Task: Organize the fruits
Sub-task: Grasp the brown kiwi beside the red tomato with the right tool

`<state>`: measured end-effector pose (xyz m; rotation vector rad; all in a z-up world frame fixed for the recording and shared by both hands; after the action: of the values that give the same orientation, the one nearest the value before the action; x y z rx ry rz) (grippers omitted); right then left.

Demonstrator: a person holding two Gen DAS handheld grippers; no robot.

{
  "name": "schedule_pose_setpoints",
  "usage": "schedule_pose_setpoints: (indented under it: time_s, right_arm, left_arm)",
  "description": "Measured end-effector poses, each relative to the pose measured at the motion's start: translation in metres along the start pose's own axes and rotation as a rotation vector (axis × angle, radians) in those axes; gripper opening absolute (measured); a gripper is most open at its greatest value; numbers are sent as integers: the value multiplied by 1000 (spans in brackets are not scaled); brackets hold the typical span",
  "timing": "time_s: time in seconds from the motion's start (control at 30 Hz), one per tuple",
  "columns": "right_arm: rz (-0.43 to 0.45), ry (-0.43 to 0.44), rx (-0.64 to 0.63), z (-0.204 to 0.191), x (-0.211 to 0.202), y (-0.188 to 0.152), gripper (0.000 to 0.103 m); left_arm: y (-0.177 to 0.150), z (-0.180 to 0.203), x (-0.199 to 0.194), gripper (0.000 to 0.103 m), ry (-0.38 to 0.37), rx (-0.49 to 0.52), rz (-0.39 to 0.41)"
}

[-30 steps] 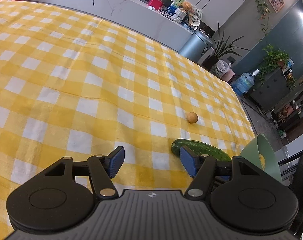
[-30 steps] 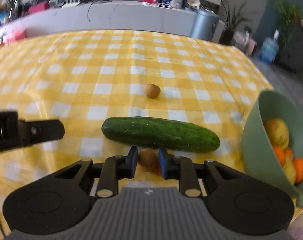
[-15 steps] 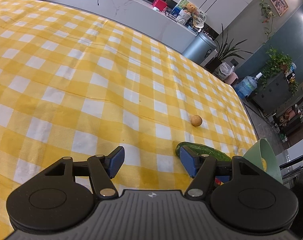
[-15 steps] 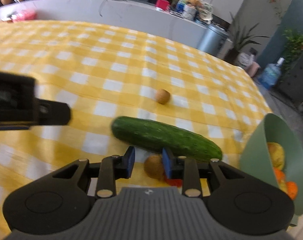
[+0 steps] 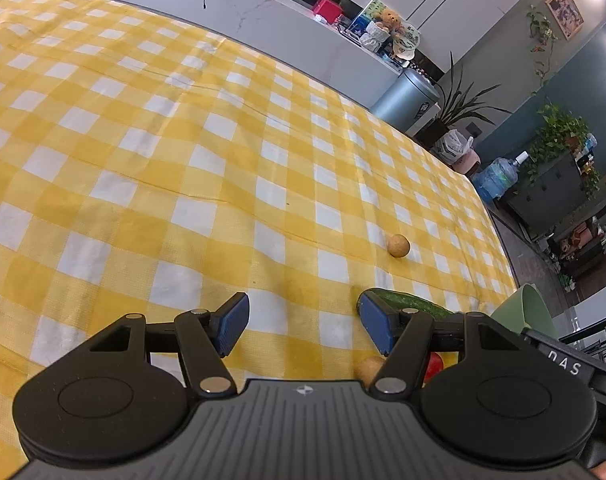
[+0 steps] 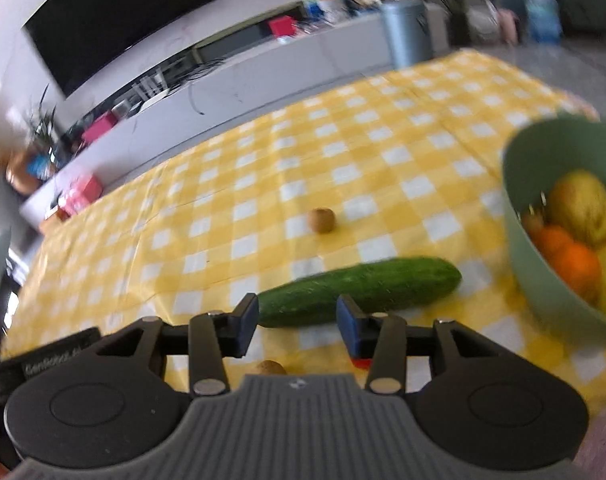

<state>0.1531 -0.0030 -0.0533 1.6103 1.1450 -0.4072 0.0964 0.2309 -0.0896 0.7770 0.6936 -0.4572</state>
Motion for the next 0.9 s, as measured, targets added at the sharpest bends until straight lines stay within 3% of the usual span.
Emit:
schedule_pose_setpoints:
  time_s: [0.1, 0.37, 0.6, 0.73, 0.77, 0.9]
  right_arm:
    - [-42, 5, -4, -2, 7, -5, 42]
    - [-194, -6, -162, -28, 31, -31, 43]
    - [-211, -37, -180, -29, 41, -36, 41]
    - [-221, -48, -191, -29, 45, -36, 30]
    - [-219, -36, -183, -29, 45, -36, 23]
    - [-204, -37, -211, -32, 44, -37, 22]
  left_arm:
    - [1, -3, 0, 75, 5, -13, -1]
    - [1, -6, -1, 75, 5, -33, 1]
    - [2, -6, 0, 75, 7, -33, -1]
    - [2, -6, 0, 75, 8, -30, -1]
    - [1, -6, 1, 75, 10, -27, -2]
    - [-1, -5, 5, 75, 25, -7, -6]
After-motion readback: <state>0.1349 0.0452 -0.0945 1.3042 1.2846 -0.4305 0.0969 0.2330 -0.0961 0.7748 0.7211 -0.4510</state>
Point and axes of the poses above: each gripper's, at about its wrist camera, not at the fingertips, and x roughly the way its jaws point, z to its right, y to its top, the point moved 4 cm from there along x, roughly the way its jaws point, and after that the axes turned 2 degrees about -z, right-handed, at the moved point
